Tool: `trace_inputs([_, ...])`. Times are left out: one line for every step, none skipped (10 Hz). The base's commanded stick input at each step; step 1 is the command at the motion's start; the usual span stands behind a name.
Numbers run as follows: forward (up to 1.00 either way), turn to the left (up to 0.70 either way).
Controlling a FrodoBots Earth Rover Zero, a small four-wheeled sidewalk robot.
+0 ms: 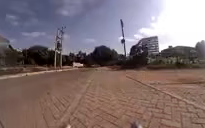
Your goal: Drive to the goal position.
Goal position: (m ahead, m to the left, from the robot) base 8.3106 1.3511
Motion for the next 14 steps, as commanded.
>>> trace_inputs([0.7, 0.0])
trace_inputs([0.7, 0.0])
trace_inputs([0.7, 0.0])
trace_inputs([0.7, 0.0])
trace_inputs([0.7, 0.0])
trace_inputs([0.7, 0.0])
trace_inputs([0.7, 0.0])
trace_inputs([0.7, 0.0])
trace_inputs([0.7, 0.0])
trace_inputs([0.7, 0.0])
trace_inputs([0.7, 0.0])
trace_inputs([0.7, 0.0])
trace_inputs([0.7, 0.0])
trace_inputs([0.7, 0.0])
